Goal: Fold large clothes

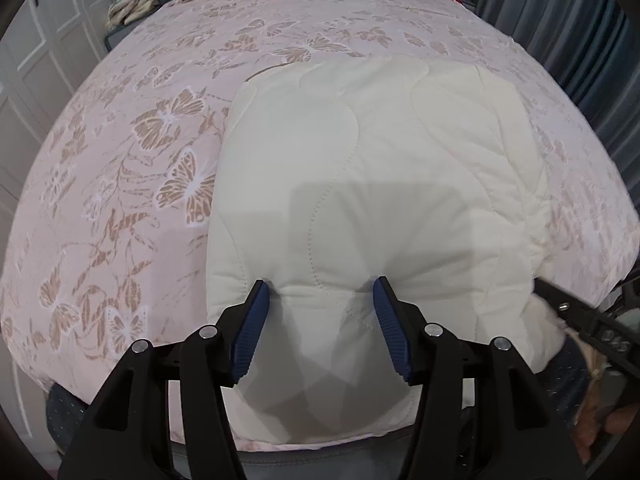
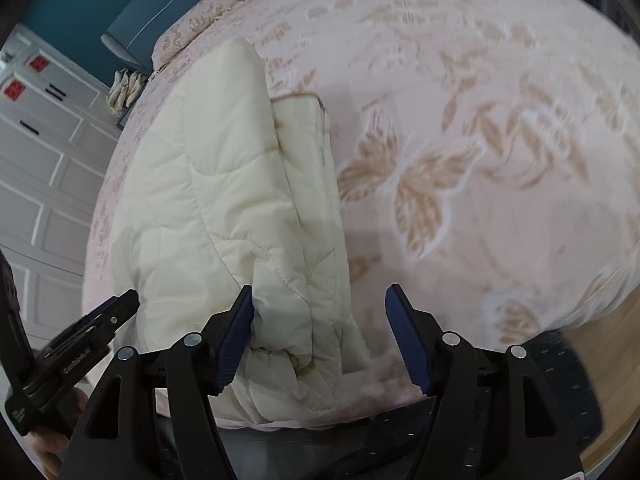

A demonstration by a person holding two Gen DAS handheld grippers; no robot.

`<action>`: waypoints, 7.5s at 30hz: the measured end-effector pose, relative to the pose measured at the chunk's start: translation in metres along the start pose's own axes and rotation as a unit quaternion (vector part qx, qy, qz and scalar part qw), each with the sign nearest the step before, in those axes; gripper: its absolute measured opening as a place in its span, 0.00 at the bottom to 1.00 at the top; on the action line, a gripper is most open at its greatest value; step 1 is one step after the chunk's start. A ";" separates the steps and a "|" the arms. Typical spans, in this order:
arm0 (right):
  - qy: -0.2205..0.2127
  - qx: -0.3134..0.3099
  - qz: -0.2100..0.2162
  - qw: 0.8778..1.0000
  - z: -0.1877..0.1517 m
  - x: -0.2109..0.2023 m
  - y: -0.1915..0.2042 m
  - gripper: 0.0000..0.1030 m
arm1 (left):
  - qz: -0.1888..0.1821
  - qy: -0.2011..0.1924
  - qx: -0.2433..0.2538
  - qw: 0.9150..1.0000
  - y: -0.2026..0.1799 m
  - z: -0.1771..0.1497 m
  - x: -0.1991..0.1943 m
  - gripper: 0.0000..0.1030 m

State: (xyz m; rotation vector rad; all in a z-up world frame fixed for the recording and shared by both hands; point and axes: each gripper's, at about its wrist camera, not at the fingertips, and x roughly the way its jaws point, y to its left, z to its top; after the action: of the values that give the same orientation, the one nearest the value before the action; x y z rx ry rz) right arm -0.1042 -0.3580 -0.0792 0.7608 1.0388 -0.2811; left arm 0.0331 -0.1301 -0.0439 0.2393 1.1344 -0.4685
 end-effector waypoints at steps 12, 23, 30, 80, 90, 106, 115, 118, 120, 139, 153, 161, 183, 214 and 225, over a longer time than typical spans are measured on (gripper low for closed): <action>0.046 0.061 0.080 0.994 -0.009 0.041 -0.021 0.76 | -0.112 0.053 -0.134 0.983 0.071 -0.010 0.022 0.86; 0.052 0.068 0.105 0.991 -0.002 0.067 -0.026 0.84 | -0.176 0.072 -0.188 0.964 0.073 -0.010 0.071 0.96; 0.043 0.070 0.114 0.990 0.000 0.082 -0.022 0.84 | -0.193 0.076 -0.205 0.957 0.070 -0.010 0.095 0.96; -0.354 -0.281 0.282 0.846 0.065 -0.217 0.304 0.34 | -0.214 -0.461 0.004 0.861 0.208 0.103 -0.301 0.61; -0.234 -0.239 0.233 0.913 0.112 -0.053 0.312 0.34 | -0.211 -0.337 -0.058 0.916 0.261 0.141 -0.156 0.61; -0.119 -0.171 0.153 0.966 0.103 0.109 0.257 0.34 | -0.209 -0.196 -0.097 0.953 0.260 0.115 0.020 0.61; -0.066 -0.148 0.120 0.980 0.080 0.165 0.225 0.34 | -0.187 -0.143 -0.105 0.966 0.254 0.090 0.076 0.61; -0.061 -0.137 0.121 0.981 0.076 0.173 0.217 0.35 | -0.181 -0.144 -0.103 0.967 0.251 0.084 0.079 0.61; -0.059 -0.132 0.123 0.982 0.076 0.177 0.214 0.37 | -0.178 -0.143 -0.106 0.968 0.250 0.084 0.081 0.62; -0.125 -0.151 0.044 0.980 0.078 0.045 0.241 0.38 | 0.080 -0.145 -0.113 0.980 0.231 0.104 -0.021 0.82; -0.079 -0.262 -0.007 0.962 0.077 0.098 0.322 0.25 | 0.128 -0.107 -0.098 0.981 0.207 0.135 -0.005 0.82; -0.036 -0.213 -0.020 0.976 0.089 0.152 0.282 0.16 | 0.125 -0.061 -0.105 0.985 0.211 0.133 0.040 0.82; -0.035 -0.217 -0.031 0.975 0.082 0.202 0.263 0.16 | 0.124 -0.068 -0.127 0.982 0.215 0.112 0.106 0.96; -0.062 -0.221 -0.031 0.973 0.067 0.121 0.266 0.24 | 0.151 -0.055 -0.112 0.981 0.198 0.093 0.042 0.95; -0.023 -0.208 -0.067 0.976 0.038 0.122 0.238 0.37 | 0.166 -0.030 -0.102 0.980 0.193 0.053 0.032 0.95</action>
State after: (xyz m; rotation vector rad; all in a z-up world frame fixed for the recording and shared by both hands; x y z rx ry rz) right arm 0.1128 -0.1975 -0.0698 0.3054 1.0606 -0.1857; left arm 0.1790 0.0095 -0.0612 0.2278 1.0498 -0.0618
